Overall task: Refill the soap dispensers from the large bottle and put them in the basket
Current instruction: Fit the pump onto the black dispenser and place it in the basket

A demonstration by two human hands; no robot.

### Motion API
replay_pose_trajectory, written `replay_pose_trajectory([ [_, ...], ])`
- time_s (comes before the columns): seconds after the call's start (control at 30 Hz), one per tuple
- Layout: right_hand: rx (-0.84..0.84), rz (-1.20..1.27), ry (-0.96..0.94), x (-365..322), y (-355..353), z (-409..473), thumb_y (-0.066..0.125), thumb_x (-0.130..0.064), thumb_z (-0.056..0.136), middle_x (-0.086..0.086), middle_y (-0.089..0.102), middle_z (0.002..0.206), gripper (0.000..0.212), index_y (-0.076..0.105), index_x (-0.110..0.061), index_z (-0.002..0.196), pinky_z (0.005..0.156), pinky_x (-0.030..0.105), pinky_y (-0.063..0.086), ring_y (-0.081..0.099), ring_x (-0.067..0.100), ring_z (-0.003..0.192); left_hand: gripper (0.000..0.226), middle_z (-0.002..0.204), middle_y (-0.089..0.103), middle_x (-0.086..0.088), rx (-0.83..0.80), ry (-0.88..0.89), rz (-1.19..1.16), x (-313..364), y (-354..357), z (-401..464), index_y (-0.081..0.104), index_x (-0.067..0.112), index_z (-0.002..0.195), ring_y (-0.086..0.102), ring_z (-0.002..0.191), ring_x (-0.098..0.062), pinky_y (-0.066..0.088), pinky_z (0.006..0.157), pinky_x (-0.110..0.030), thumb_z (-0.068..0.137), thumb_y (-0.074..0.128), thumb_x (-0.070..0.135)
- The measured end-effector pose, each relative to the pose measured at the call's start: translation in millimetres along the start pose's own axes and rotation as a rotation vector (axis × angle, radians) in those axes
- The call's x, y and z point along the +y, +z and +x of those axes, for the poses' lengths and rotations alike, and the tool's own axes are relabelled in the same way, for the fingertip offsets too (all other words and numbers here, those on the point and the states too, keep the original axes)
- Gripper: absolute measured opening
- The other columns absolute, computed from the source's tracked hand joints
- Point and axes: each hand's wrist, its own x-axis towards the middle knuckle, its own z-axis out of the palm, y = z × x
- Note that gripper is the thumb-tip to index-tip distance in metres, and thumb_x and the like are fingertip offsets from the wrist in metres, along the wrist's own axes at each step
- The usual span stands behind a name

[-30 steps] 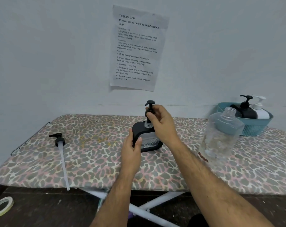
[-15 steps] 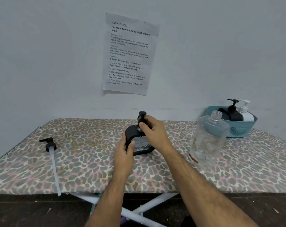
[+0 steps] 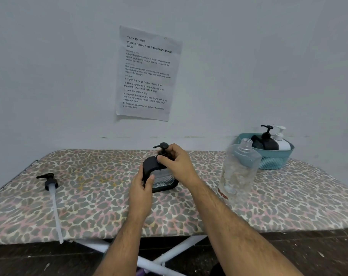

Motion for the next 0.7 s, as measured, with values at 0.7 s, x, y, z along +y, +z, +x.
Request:
replay_pose_trajectory([
  [0.7, 0.004, -0.053, 0.006, 0.2, -1.1, 1.7, 0.078, -0.02, 0.083, -0.001, 0.069, 0.086, 0.017, 0.063, -0.016, 0.092, 0.076, 0.03, 0.057, 0.066, 0.013, 0.08, 0.052, 0.138, 0.054, 0.007, 0.004, -0.002, 0.017, 1.9, -0.8, -0.7, 0.037, 0.022, 0.152, 0.051, 0.117, -0.005, 0.039, 0.09, -0.015, 0.102, 0.052, 0.025],
])
